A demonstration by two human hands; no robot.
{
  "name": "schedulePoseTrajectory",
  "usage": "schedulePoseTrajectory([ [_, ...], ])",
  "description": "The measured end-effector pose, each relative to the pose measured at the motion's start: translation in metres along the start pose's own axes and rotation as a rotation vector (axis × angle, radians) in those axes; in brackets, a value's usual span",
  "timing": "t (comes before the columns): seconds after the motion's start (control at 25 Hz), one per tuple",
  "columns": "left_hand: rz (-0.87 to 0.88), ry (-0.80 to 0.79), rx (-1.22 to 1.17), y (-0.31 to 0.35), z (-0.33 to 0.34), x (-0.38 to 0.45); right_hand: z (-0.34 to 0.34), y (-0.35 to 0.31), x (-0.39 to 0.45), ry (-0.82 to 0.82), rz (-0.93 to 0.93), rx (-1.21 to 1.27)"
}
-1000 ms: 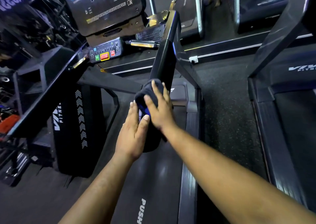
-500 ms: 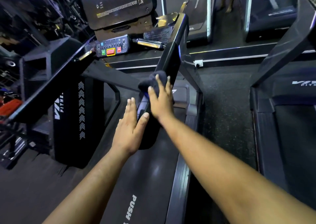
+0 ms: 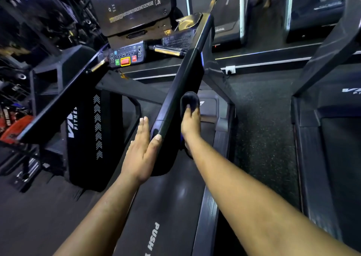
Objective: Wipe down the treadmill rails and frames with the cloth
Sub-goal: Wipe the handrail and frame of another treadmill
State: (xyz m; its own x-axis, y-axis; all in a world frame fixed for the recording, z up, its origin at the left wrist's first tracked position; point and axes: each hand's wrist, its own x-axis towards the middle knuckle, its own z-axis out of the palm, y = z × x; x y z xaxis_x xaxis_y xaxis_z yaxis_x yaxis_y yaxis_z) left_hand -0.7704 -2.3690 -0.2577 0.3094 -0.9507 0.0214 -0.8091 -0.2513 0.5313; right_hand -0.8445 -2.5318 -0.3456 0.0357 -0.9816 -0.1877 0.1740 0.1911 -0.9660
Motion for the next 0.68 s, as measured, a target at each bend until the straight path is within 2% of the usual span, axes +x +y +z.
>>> schedulePoseTrajectory([
  [0.08, -0.001, -0.01, -0.001, 0.001, 0.0, 0.0, -0.002, 0.009, -0.017, -0.033, 0.043, 0.088],
  [0.16, 0.012, -0.01, -0.025, -0.001, -0.001, 0.002, -0.005, 0.023, -0.087, -0.108, -0.078, 0.149],
  [0.24, 0.024, -0.01, -0.04, -0.001, 0.001, 0.004, -0.011, 0.032, -0.147, -0.203, -0.219, 0.082],
  [0.36, 0.053, -0.007, -0.043, -0.004, 0.0, 0.001, -0.002, 0.009, -0.105, -0.129, -0.329, -0.188],
  [0.44, 0.057, -0.022, -0.01, 0.0, -0.003, 0.002, 0.007, -0.027, -0.037, -0.092, -0.285, -0.326],
  [0.52, 0.029, -0.049, 0.048, 0.002, -0.003, -0.001, 0.006, -0.044, -0.005, -0.096, -0.217, -0.408],
  [0.68, 0.025, -0.051, 0.045, 0.001, -0.004, -0.001, -0.004, -0.004, -0.086, -0.2, -0.365, -0.237],
])
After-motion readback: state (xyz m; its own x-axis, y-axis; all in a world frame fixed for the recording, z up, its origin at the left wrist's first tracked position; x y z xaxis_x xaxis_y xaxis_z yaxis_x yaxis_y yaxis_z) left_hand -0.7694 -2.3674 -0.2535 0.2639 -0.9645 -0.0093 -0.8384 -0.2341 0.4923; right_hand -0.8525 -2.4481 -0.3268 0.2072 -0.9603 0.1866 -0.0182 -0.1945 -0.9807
